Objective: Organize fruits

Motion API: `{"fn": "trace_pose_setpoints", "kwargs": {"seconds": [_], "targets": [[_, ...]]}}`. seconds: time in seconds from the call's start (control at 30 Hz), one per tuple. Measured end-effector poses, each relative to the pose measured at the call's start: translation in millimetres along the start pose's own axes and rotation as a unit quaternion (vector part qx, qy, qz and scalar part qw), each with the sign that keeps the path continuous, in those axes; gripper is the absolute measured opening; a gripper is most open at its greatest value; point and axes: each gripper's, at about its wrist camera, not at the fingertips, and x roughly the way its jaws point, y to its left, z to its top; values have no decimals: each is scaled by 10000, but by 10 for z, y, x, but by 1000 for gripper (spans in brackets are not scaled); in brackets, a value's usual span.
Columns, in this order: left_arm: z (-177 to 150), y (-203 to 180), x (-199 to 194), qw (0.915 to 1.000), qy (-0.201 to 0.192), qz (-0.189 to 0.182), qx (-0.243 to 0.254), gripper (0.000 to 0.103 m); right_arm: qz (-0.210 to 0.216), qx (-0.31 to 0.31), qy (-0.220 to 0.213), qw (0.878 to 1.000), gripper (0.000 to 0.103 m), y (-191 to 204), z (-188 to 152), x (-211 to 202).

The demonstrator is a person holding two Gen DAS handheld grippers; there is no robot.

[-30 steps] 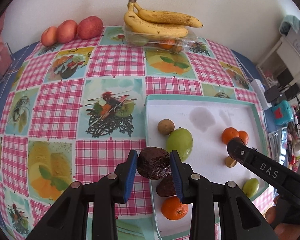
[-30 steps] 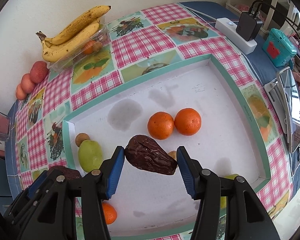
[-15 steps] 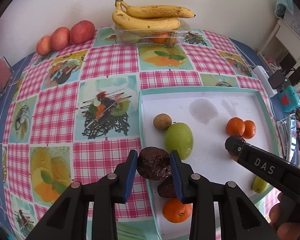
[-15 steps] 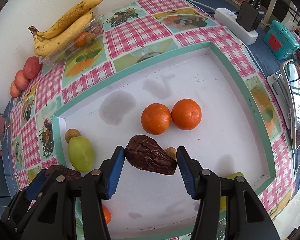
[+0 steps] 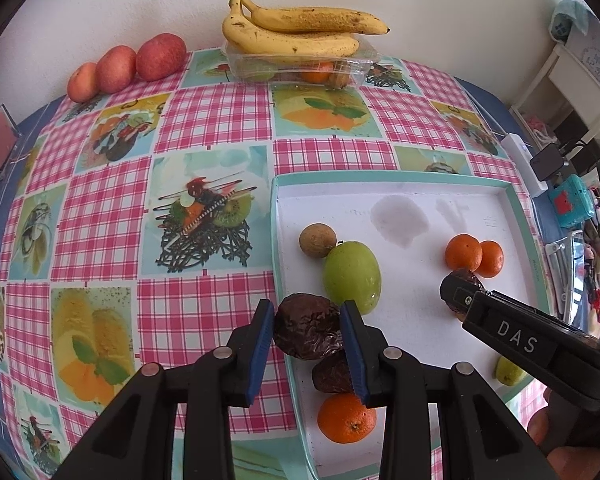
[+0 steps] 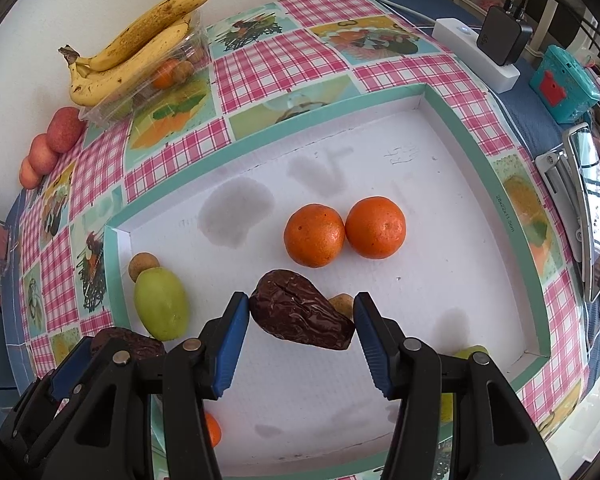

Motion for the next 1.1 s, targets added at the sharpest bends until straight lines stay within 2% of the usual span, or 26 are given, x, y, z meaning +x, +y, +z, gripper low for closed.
{"fn": "trace_pose_setpoints", "kwargs": {"seconds": [0.53, 0.57, 0.63, 0.73, 0.8, 0.83, 0.9, 0.97, 1.1], "targets": [[-13, 106, -94, 9992, -51, -282, -264, 40, -9, -219, -54, 9997, 56, 28, -13, -52], [-14, 129, -108, 9991, -65, -299, -306, 46, -2, -229, -57, 9997, 56, 35, -20, -59], [-17, 176, -135, 9985, -100, -354, -404, 53, 31, -267, -64, 9996, 56, 53, -37, -75], [-25, 256, -175, 9974, -128, -434, -558, 53, 46, -317, -78, 9995, 56, 64, -75, -97], [-35, 332, -194, 9966, -157, -408, -702, 55, 86, -344, -69, 9993, 61, 76, -107, -90], [-46, 376, -198, 9961, -170, -369, -779, 61, 99, -350, -64, 9993, 68, 76, -132, -88], [-65, 493, -204, 9949, -207, -193, -970, 71, 85, -367, -71, 9993, 69, 86, -168, -86], [-97, 631, -192, 9930, -202, 142, -1156, 84, 59, -409, -94, 9991, 71, 104, -210, -89], [-172, 874, -159, 9880, -225, 609, -1398, 96, 23, -533, -159, 9985, 82, 167, -309, -109]]}}
